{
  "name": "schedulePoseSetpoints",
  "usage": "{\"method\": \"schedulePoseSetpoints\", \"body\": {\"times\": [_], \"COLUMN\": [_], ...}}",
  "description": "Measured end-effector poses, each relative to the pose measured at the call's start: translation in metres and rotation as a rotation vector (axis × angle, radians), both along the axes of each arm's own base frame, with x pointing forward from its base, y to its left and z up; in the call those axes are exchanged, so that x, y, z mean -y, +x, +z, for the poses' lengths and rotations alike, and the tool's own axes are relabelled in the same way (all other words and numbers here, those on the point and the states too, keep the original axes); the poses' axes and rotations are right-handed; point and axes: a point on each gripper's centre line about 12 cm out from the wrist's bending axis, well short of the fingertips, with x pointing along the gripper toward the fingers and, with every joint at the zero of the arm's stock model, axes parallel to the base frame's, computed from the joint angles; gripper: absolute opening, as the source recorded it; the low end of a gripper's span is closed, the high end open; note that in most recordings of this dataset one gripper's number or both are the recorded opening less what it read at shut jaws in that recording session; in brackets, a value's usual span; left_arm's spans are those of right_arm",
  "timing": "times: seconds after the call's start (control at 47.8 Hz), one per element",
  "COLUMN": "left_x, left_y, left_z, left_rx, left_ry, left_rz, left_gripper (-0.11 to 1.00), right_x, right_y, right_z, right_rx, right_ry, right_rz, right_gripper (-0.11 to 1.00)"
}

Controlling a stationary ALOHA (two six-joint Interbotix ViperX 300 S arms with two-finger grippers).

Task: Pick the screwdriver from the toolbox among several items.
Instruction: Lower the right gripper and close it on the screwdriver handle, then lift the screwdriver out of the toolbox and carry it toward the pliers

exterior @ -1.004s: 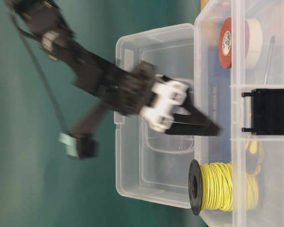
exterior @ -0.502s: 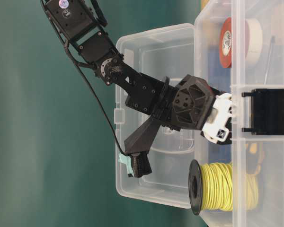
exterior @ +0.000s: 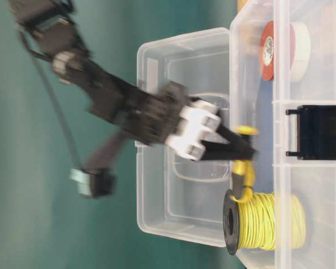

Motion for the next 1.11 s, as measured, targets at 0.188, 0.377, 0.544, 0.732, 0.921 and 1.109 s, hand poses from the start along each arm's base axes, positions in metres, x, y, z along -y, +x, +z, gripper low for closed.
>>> {"method": "schedulePoseSetpoints", "body": {"times": [0.188, 0.377, 0.544, 0.732, 0.921, 1.109], "left_x": [0.000, 0.000, 0.000, 0.000, 0.000, 0.000], "left_y": [0.000, 0.000, 0.000, 0.000, 0.000, 0.000], "left_z": [0.000, 0.000, -0.001, 0.000, -0.001, 0.000], "left_rx": [0.002, 0.002, -0.002, 0.003, 0.000, 0.002], "left_ry": [-0.003, -0.003, -0.005, -0.003, -0.005, -0.006], "left_rz": [0.000, 0.000, 0.000, 0.000, 0.000, 0.000], "left_gripper": [0.00, 0.00, 0.00, 0.00, 0.00, 0.00], "right_x": [-0.018, -0.076, -0.123, -0.152, -0.172, -0.181], "right_y": [-0.020, -0.019, -0.005, 0.017, 0.037, 0.045], "right_z": [0.058, 0.075, 0.058, 0.017, -0.031, -0.062], "right_rx": [0.058, 0.100, 0.117, 0.095, 0.026, -0.025], "right_ry": [0.014, 0.051, 0.088, 0.119, 0.144, 0.157], "right_rz": [-0.007, 0.071, 0.125, 0.122, 0.104, 0.083], "right_gripper": [0.25, 0.25, 0.25, 0.25, 0.25, 0.25]}}
